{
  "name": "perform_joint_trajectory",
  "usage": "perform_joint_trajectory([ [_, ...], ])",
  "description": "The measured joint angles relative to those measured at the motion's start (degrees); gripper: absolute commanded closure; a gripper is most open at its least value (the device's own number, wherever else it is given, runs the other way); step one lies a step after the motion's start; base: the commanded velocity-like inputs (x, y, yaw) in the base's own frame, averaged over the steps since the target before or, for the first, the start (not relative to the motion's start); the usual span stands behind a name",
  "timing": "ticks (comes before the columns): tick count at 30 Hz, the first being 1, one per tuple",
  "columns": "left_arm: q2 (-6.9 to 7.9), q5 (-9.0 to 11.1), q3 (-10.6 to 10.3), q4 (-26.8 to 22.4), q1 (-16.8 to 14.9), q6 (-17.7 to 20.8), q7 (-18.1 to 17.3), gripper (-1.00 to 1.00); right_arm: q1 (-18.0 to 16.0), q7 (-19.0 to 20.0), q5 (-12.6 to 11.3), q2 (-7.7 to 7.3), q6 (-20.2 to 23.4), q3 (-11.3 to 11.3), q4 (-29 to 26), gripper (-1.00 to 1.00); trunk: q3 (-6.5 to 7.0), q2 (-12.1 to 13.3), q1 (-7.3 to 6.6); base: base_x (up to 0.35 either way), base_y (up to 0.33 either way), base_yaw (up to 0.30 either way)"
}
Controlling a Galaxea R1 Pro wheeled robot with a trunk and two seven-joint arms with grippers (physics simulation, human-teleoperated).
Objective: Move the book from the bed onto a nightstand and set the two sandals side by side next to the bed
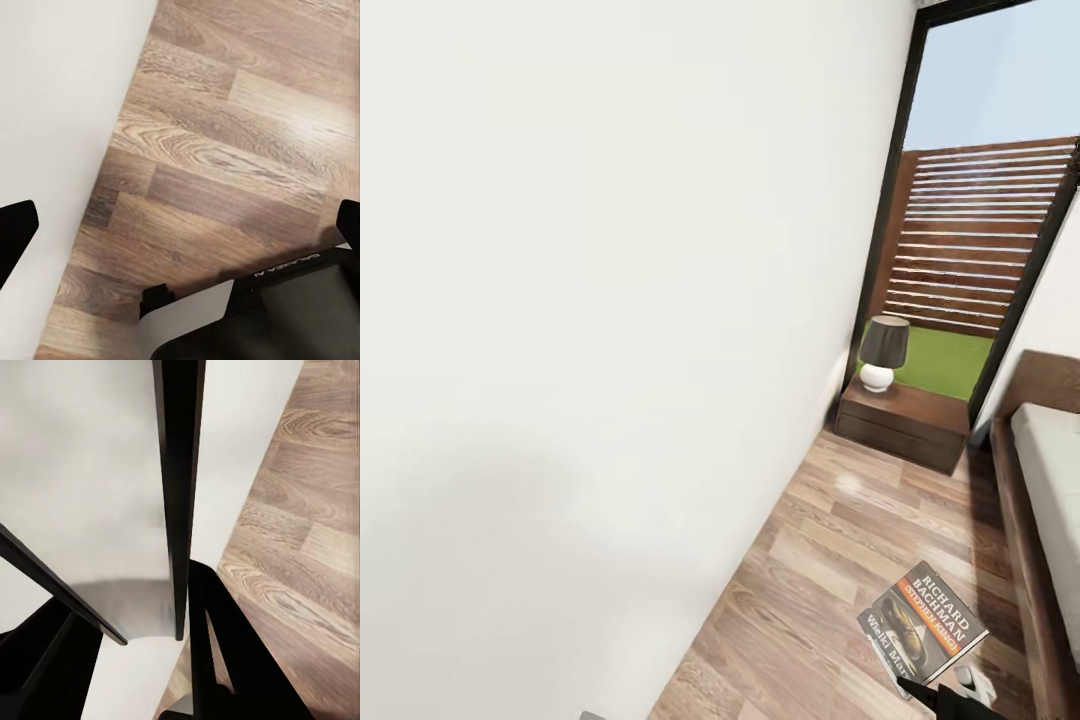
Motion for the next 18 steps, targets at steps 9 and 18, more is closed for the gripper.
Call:
perform_joint_trajectory([
  [9,0.0,0.0,0.0,0.0,0.0,0.0,0.0,-1.0,0.0,0.0,0.0,0.0,0.0,0.0,-0.1,1.0,0.0,0.0,0.0,0.0,0.0,-0.205],
  [18,0.0,0.0,0.0,0.0,0.0,0.0,0.0,-1.0,0.0,0.0,0.0,0.0,0.0,0.0,-0.1,1.0,0.0,0.0,0.0,0.0,0.0,-0.194],
])
